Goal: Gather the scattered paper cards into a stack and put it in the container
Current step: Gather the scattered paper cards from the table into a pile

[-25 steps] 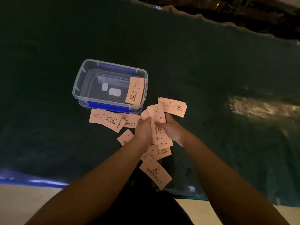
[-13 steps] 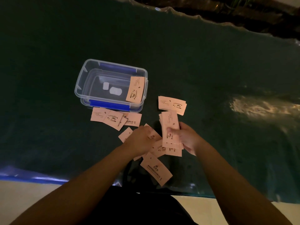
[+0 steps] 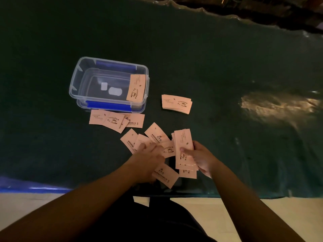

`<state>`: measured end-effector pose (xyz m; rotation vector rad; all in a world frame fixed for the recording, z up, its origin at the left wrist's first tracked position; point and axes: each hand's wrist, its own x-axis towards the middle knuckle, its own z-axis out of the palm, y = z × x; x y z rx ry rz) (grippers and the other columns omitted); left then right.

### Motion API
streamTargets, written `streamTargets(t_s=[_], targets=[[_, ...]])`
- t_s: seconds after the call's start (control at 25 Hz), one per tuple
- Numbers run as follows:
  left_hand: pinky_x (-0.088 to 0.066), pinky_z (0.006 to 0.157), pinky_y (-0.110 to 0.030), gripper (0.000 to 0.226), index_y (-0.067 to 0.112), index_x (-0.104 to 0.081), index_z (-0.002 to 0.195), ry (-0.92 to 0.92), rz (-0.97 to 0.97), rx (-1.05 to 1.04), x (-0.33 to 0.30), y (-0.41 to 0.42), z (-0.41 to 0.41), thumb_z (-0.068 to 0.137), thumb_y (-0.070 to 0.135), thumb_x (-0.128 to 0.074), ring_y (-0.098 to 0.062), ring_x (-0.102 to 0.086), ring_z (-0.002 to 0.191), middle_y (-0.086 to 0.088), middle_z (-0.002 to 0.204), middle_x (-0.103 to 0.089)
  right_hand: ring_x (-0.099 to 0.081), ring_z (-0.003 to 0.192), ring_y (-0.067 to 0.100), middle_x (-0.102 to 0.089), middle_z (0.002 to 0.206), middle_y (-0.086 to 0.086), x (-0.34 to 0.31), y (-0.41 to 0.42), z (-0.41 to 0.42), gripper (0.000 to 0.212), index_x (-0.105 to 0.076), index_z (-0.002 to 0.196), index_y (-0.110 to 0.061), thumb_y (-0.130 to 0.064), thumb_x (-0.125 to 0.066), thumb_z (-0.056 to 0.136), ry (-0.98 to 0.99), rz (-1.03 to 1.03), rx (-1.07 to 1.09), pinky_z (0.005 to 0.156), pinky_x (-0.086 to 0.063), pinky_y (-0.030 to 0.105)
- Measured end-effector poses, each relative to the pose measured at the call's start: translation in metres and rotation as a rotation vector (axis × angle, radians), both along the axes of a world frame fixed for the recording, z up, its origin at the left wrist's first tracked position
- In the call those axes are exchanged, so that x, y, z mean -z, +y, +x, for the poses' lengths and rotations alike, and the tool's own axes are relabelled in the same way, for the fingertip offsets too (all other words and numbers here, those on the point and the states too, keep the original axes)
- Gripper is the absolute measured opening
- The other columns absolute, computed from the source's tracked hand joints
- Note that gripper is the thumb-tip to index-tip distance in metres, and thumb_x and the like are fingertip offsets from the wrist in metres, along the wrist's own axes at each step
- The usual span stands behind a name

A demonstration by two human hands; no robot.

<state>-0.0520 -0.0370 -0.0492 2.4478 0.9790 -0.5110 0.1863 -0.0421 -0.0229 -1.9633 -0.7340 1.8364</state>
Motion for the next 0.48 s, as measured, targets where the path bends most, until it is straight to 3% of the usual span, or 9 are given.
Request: streamTargets(t_s=[0.16,0.36,0.48], targets=[[-0.029,0.121,-0.056,0.076,0.033,-0.046,0.150,-0.062,0.022,-0.151,0.002,0.006,-0.004,0.083,0.058,-0.070,-0.029,-0.031,0.148,-0.002,0.160,-0.038,-0.073,0.107,0.027,-0.076,0.120,0.004,-0.005,-0.003,0.003,0.032,-0.059,0.126,-0.026,-0.018,-0.072,0.098,0.017,0.012,0.015,0.082,-0.057,0.044],[-0.032,0.119,-0.055,0.085,0.032,-0.045,0.150,-0.104,0.079,-0.451,0.002,0.012,0.001,0.076,0.068,-0.068,-0.027,-0.036,0.144,-0.001,0.158,-0.041,-0.071,0.114,0.028,-0.074,0.125,0.004,-0.013,0.007,0.008,0.038,-0.057,0.133,-0.024,-0.018,-0.071,0.099,0.000,0.047,-0.010,0.102,-0.055,0.056],[-0.032,0.119,-0.057,0.096,0.029,-0.038,0.155,-0.053,0.069,-0.555,0.005,0.018,0.008,0.075,0.071,-0.070,-0.028,-0.037,0.146,-0.001,0.161,-0.039,-0.070,0.114,0.025,-0.073,0.126,0.002,-0.016,0.016,0.007,0.046,-0.054,0.140,-0.022,-0.020,-0.072,0.098,-0.029,0.065,-0.030,0.103,-0.053,0.055]])
